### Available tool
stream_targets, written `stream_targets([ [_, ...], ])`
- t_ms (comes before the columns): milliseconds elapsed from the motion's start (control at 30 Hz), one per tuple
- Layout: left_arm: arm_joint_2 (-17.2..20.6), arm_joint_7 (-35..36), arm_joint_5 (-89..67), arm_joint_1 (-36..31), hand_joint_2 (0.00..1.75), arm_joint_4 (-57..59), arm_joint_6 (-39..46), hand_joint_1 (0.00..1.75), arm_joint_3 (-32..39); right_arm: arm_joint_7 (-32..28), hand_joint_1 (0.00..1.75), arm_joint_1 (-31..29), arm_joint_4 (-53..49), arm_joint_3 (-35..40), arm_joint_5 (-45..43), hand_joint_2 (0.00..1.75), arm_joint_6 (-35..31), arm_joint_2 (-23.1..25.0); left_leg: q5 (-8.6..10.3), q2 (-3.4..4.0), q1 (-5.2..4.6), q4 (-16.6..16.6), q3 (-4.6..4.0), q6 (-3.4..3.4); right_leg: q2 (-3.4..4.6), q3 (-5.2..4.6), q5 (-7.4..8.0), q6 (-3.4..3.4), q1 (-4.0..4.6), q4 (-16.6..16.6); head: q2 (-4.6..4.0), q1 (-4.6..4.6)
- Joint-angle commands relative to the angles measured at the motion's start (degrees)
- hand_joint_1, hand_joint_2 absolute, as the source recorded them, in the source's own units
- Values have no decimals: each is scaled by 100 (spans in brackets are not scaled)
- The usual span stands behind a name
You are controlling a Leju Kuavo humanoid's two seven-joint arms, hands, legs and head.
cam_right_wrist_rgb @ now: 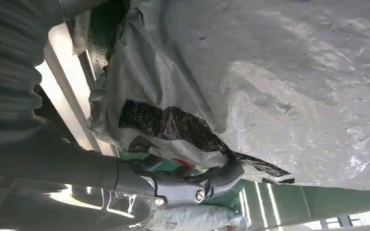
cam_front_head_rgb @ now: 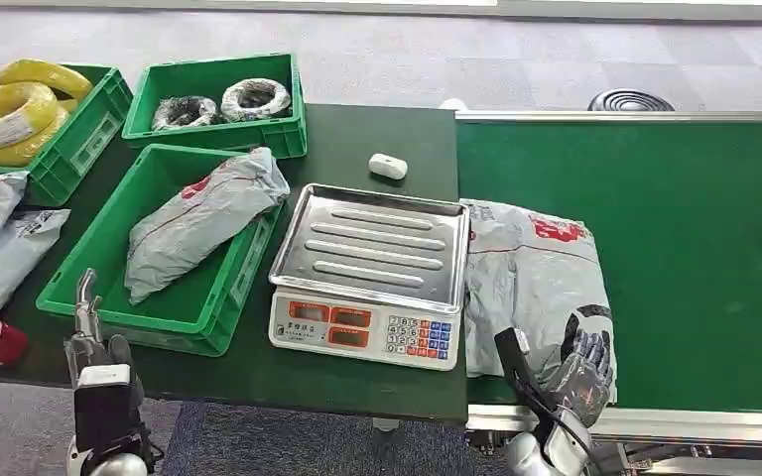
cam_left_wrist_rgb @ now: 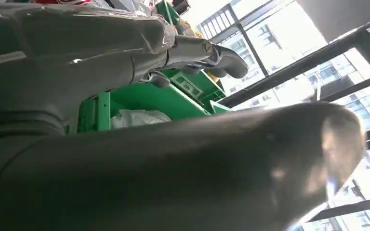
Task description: Moved the parcel from conveyor to table for the left to box.
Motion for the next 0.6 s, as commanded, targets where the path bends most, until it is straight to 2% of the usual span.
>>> stream_targets([
  [33, 120, 26, 19, -62, 0, 207, -19, 0, -1, -371, 0, -162, 631, -724, -260, 175, 22, -164, 11, -2, -2, -9, -2, 2, -28, 5, 8, 4, 0, -11, 0, 2],
  [67, 128, 20, 27, -53, 0, 208, -18, 0, 9, -486, 14, -154, 589, -794, -347, 175, 22, -126, 7, -3, -2, -7, 8, 2, -22, 15, 3, 3, -2, -9, 0, 2],
  [100, 147, 9, 40, -45, 0, 221, -21, 0, 15, -458, 87, -153, 593, -814, -212, 175, 22, -117, 10, -2, -3, -8, 5, 2, -27, 11, 5, 4, -5, -9, 0, 2],
  [133, 158, 3, 48, -43, 0, 235, -20, 0, 16, -504, 138, -148, 562, -851, -237, 175, 22, -95, 7, -2, -2, -7, 11, 2, -23, 18, 4, 3, -6, -9, 0, 2],
  [167, 161, 1, 52, -41, 0, 238, -21, 0, 16, -504, 138, -147, 561, -852, -224, 175, 22, -95, 11, 1, -3, -12, 7, 2, -28, 15, 7, 4, -7, -14, 0, 2],
  [200, 161, 1, 52, -41, 0, 238, -21, 0, 16, -504, 129, -147, 561, -852, -224, 175, 22, -95, 6, 0, -4, -7, 12, 2, -19, 19, 3, 3, -9, -7, -2, 2],
  [233, 164, -15, 67, -32, 0, 245, -25, 0, 13, -531, 112, -138, 531, -864, -221, 175, 22, -76, 9, 1, -5, -12, 9, 1, -25, 16, 6, 3, -9, -12, 0, 2],
  [300, 161, -16, 68, -28, 0, 243, -20, 0, 11, -540, 108, -132, 520, -865, -201, 175, 22, -70, 7, 2, -7, -13, 11, 1, -25, 17, 4, 3, -12, -11, 0, 2],
  [367, 143, -16, 66, -20, 0, 226, 0, 0, 13, -573, 87, -123, 474, -886, -163, 175, 22, -48, 5, 4, -6, -11, 10, 0, -22, 20, 3, 2, -11, -10, 0, 0],
  [400, 134, -16, 66, -17, 0, 218, 3, 0, 10, -592, 103, -120, 456, -892, -172, 175, 22, -37, 3, 3, -6, -9, 11, 0, -18, 22, 2, 2, -11, -9, 0, 2],
  [433, 120, -16, 64, -2, 0, 196, 16, 0, 15, -643, 112, -111, 420, -917, -193, 175, 22, -22, 1, 1, -6, -7, 12, 0, -16, 23, 1, 2, -11, -6, 0, 2],
  [467, 118, -17, 64, 0, 0, 193, 17, 0, 14, -655, 112, -109, 405, -917, -184, 175, 22, -16, 2, 2, -6, -11, 12, -1, -23, 24, 1, 2, -10, -10, 0, 2],
  [500, 114, -17, 64, 2, 0, 188, 20, 0, 15, -686, 127, -106, 360, -924, -194, 175, 22, 2, 2, 1, -7, -9, 10, -1, -21, 20, 1, 2, -11, -7, 0, 2],
  [600, 107, -17, 61, 4, 0, 174, 24, 0, 25, -797, 133, -87, 208, -958, -209, 175, 22, 69, 3, 5, -7, -8, 5, -1, -20, 16, 3, 2, -7, -6, 0, 2],
])
